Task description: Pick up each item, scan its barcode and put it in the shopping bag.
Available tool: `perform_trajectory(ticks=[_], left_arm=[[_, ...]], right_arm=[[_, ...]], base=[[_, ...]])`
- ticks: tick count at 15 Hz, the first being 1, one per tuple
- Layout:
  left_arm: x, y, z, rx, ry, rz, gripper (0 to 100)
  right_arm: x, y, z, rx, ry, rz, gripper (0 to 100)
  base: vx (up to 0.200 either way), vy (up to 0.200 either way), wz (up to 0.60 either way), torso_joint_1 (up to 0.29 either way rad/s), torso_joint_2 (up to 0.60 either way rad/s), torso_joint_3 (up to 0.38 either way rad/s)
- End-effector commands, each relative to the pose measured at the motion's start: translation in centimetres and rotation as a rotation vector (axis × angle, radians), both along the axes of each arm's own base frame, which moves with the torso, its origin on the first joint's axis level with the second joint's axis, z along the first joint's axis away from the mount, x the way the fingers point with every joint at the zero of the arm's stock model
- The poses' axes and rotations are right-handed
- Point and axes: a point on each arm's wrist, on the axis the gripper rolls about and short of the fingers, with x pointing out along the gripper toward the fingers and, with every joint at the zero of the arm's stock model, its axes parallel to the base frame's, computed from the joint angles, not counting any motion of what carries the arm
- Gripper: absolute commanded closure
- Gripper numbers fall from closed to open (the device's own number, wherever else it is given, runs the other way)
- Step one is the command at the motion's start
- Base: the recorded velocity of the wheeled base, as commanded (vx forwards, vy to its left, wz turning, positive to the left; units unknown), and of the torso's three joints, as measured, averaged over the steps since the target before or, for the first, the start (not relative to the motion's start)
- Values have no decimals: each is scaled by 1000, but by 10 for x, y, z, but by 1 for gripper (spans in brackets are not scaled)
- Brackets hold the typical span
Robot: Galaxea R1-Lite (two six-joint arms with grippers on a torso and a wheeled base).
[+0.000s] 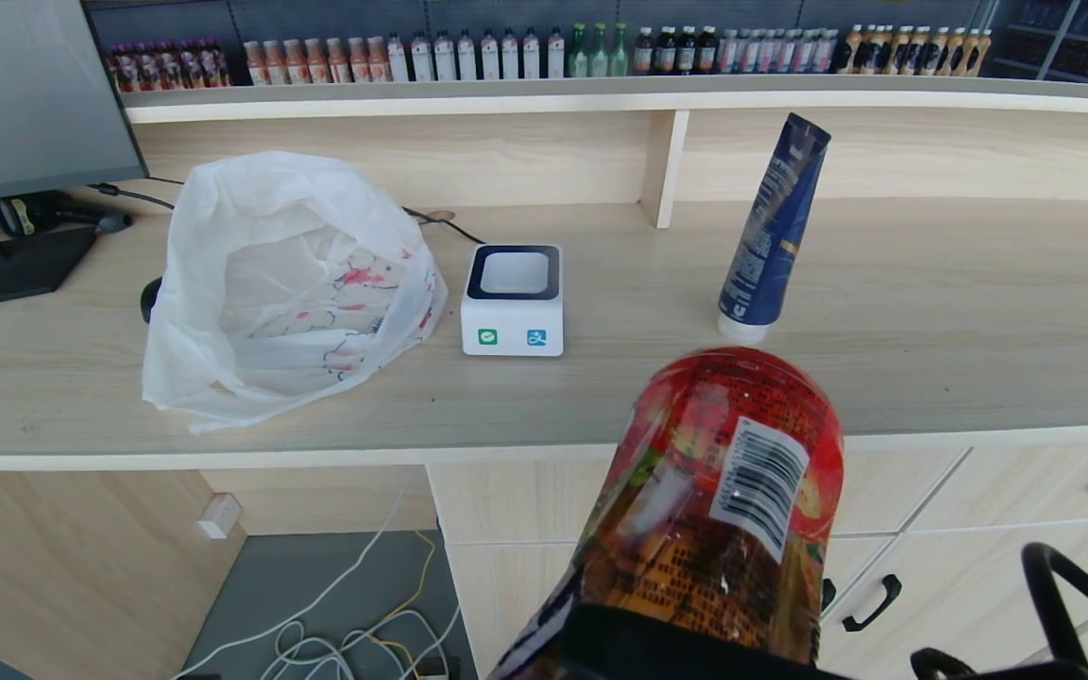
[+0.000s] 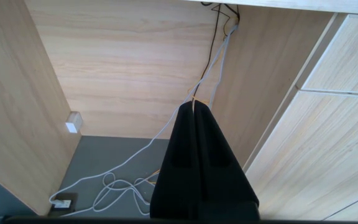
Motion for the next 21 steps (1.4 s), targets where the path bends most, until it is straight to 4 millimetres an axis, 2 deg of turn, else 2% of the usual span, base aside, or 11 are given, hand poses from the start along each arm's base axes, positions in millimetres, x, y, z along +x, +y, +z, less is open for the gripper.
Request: perform_trajectory(ticks=[1,17,19,21], left_arm=[[0,0,0,0,0,0,100],[0,0,0,0,0,0,100],[0,0,0,0,0,0,100],[0,0,0,0,0,0,100]], right_arm=[[0,0,0,2,0,-1,100],[0,0,0,10,33,12,100],[0,0,0,21,64,24,100],[0,2,-1,54,167,60,100]], base=[[0,0,0,0,0,0],[0,0,0,0,0,0],[0,0,0,0,0,0],[0,0,0,0,0,0]])
